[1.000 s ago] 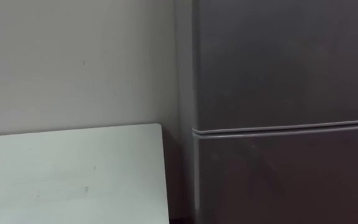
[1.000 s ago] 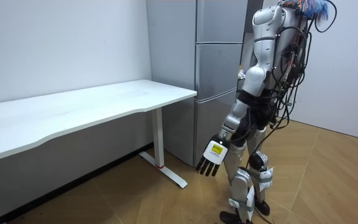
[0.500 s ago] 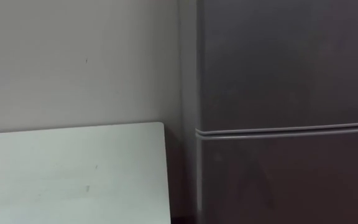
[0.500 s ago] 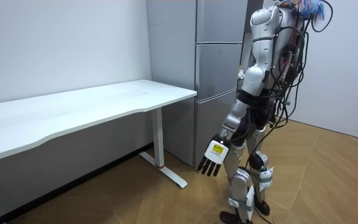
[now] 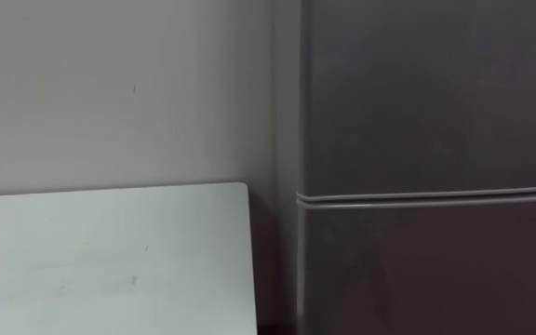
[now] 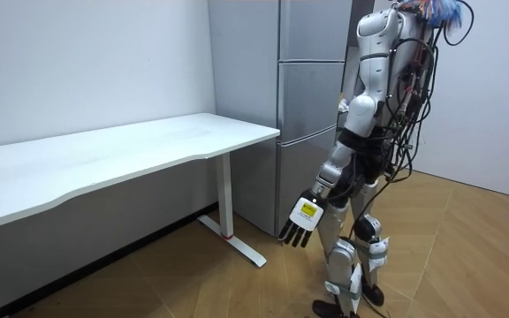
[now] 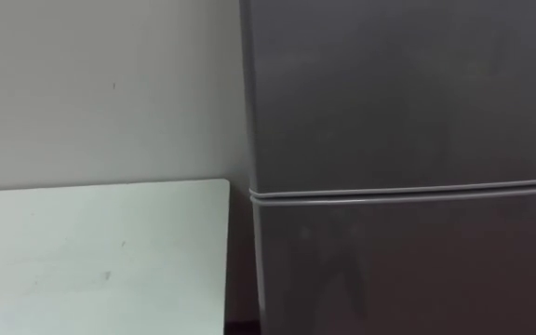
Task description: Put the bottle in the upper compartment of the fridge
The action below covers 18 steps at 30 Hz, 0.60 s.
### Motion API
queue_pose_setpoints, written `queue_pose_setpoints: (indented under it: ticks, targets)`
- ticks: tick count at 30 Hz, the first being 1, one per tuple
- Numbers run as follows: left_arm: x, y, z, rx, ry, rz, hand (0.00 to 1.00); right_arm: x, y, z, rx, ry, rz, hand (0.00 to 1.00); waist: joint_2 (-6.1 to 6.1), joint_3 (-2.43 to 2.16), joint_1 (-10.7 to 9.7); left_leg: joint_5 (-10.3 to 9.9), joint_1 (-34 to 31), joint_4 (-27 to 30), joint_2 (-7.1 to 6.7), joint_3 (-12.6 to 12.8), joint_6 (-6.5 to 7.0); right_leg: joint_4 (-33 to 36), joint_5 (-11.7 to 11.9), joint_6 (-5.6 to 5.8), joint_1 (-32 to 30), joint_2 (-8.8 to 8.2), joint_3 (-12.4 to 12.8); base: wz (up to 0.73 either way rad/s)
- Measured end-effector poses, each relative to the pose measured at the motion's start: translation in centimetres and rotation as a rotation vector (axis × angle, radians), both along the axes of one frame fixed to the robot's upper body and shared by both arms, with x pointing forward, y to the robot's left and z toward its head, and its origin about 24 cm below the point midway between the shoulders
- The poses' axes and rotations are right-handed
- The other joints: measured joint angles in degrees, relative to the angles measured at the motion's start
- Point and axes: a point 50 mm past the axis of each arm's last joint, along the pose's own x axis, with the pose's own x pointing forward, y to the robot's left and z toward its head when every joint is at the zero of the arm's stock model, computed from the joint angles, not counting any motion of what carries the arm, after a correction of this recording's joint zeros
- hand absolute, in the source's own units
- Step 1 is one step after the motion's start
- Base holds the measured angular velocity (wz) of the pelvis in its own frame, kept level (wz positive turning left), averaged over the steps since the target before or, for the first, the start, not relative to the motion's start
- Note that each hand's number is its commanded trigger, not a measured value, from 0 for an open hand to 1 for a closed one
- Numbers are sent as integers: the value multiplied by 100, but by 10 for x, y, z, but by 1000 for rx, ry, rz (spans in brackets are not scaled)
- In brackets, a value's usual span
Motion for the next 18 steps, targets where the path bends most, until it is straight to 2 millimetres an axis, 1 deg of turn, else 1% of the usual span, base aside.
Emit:
queue_pose_setpoints:
  ticks: [2, 5, 12, 18]
  targets:
    - [1, 0, 0, -1, -3, -2, 0, -5, 6, -4, 59, 23, 11, 0, -7, -1, 56, 0, -5, 1, 6, 4, 1, -8, 0, 0, -7, -1, 0, 0]
    - [2, -1, 0, -6, -7, -5, 0, -8, 8, -6, 102, 39, -2, 0, -15, -6, 121, 1, -13, 19, 4, 14, 2, -16, 0, 1, -14, -2, 0, 0]
    - [2, -1, 0, -5, -2, -27, 0, -9, 10, -8, 161, 49, 18, 0, -24, -7, 125, 1, -53, 20, 2, -72, 0, -10, 0, 0, -22, 9, -14, 4]
    - [2, -1, 0, 1, 5, -47, 0, -9, 10, -9, 168, 49, 20, 0, -22, -6, 125, 0, -53, 13, 2, -77, -1, -2, 11, -15, 9, 16, -13, 0]
